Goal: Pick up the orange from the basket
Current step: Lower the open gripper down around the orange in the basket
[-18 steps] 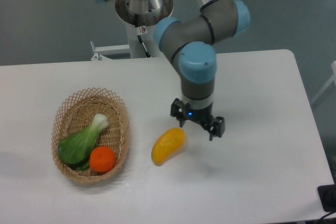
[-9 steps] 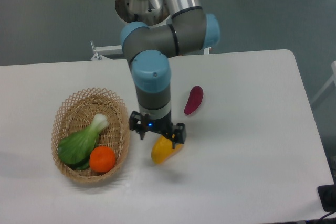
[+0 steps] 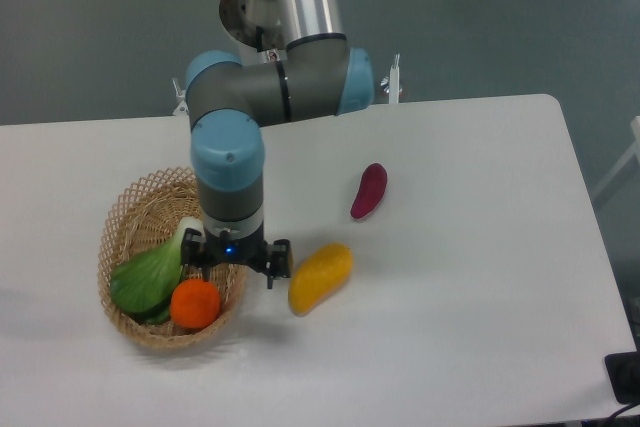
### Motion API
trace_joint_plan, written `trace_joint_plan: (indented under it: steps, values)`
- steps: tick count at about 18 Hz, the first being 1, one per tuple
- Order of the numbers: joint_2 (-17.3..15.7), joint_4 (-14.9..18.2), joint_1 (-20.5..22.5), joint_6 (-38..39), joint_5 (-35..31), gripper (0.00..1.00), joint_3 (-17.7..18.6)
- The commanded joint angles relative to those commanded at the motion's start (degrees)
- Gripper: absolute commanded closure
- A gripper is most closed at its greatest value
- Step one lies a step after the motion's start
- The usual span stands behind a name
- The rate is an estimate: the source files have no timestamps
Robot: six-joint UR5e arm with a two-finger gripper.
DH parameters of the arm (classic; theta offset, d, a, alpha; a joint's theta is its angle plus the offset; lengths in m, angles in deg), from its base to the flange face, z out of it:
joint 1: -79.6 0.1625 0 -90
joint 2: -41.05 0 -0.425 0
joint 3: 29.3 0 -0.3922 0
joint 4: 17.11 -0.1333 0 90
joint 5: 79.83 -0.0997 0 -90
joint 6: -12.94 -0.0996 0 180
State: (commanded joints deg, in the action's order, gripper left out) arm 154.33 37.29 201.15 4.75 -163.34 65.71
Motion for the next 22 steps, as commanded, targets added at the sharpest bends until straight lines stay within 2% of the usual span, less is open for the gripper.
trace_joint_plan:
  steps: [7, 14, 22]
  values:
    - [2.29, 0.00, -2.72, 5.28, 0.53, 0.00, -0.09]
    - [4.75, 0.00, -2.90, 7.83, 0.27, 0.00, -1.58]
    - [5.98, 0.00, -3.34, 8.36, 0.01, 0.00, -1.84]
